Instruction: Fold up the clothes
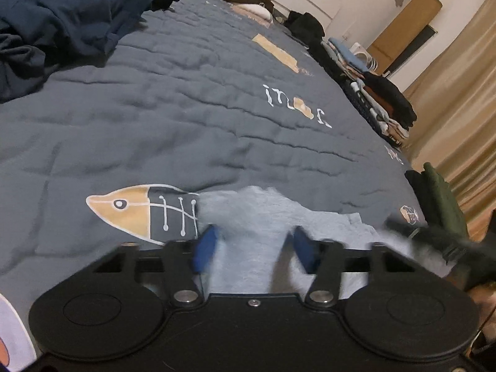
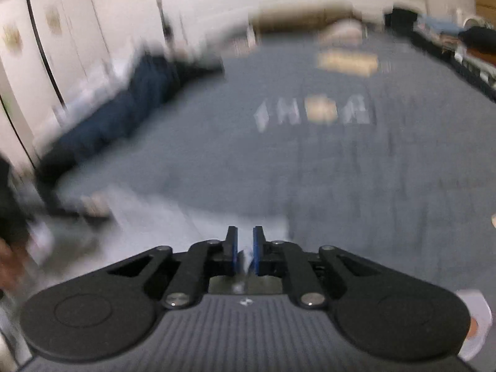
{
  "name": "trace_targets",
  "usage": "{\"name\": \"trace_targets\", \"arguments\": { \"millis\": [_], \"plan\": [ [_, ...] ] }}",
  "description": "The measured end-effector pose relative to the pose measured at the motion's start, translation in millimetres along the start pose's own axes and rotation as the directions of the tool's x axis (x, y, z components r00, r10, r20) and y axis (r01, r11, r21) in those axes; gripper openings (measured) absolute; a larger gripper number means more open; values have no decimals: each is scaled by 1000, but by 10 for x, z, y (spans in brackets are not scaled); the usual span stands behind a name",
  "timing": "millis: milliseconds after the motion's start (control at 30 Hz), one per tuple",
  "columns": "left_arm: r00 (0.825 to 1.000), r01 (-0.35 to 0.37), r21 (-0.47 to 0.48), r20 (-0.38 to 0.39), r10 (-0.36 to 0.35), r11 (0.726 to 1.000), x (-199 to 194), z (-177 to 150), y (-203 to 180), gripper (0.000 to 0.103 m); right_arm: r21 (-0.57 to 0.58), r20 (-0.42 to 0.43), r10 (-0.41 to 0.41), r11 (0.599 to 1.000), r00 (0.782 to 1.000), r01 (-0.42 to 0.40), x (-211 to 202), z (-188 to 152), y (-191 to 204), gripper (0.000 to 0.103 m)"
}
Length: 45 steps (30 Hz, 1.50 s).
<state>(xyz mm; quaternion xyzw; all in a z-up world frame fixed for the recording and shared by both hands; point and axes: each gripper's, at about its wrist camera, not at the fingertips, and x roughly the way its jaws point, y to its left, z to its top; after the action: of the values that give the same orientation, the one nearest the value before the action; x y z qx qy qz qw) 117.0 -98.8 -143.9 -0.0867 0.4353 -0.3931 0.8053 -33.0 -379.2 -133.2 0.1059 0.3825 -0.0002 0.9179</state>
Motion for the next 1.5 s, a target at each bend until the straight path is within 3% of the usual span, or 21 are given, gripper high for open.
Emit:
{"name": "trace_targets", "arguments": {
  "millis": [33,100,167,267,400,467,533,600,667,833,1033,1167,1367,1433,1500],
  "plan": [
    [1000,8,-1,6,-8,1000,-8,-6,2,24,18,-37,-10,1000,999,11,60,-40,-39,11],
    [1000,24,-2,17,-24,1000,-23,-19,7,14,69,-26,16,998,1000,-15,11,-31,-113,11],
    [998,17,20,53,-18,1000,-3,57,-63,8,115,46,34,993,998,-39,-184,51,-167,11],
    [985,16,57,170,-25,998,-162,123,-139,4,159,160,93,980,983,-118,-415,108,-223,11],
    [957,-91,146,287,45,985,-323,193,-297,4,156,207,187,962,960,-222,-448,85,-198,11],
    [979,-32,96,205,12,995,-225,187,-262,6,147,160,214,960,964,-238,-329,56,-138,11],
    [989,-55,117,139,38,992,-115,142,-290,16,137,72,192,970,979,-200,-152,5,-95,12],
    [990,-95,161,121,76,982,-95,104,-339,40,153,5,140,978,990,-139,-44,-25,-116,12],
    [990,-95,173,116,76,980,-140,100,-345,49,188,26,157,969,987,-159,-112,-9,-183,12],
    [990,-102,172,118,83,980,-328,90,-337,53,245,114,172,950,978,-196,-423,16,-341,12],
    [991,-121,250,77,105,961,-606,-232,-471,56,304,65,181,933,981,-192,-506,-176,-342,12],
    [994,-102,279,59,89,955,-851,-558,-604,58,320,12,163,934,987,-158,-544,-329,-276,13],
    [995,-96,264,40,89,960,-1086,-1116,-775,62,327,14,121,937,993,-119,-658,-533,-150,17],
    [994,-106,262,14,106,959,-1051,-1286,-791,72,354,18,123,928,992,-121,-626,-549,-162,18],
    [988,-145,298,-2,152,944,-983,-1410,-807,74,382,37,145,912,989,-148,-604,-554,-179,20]
  ]
}}
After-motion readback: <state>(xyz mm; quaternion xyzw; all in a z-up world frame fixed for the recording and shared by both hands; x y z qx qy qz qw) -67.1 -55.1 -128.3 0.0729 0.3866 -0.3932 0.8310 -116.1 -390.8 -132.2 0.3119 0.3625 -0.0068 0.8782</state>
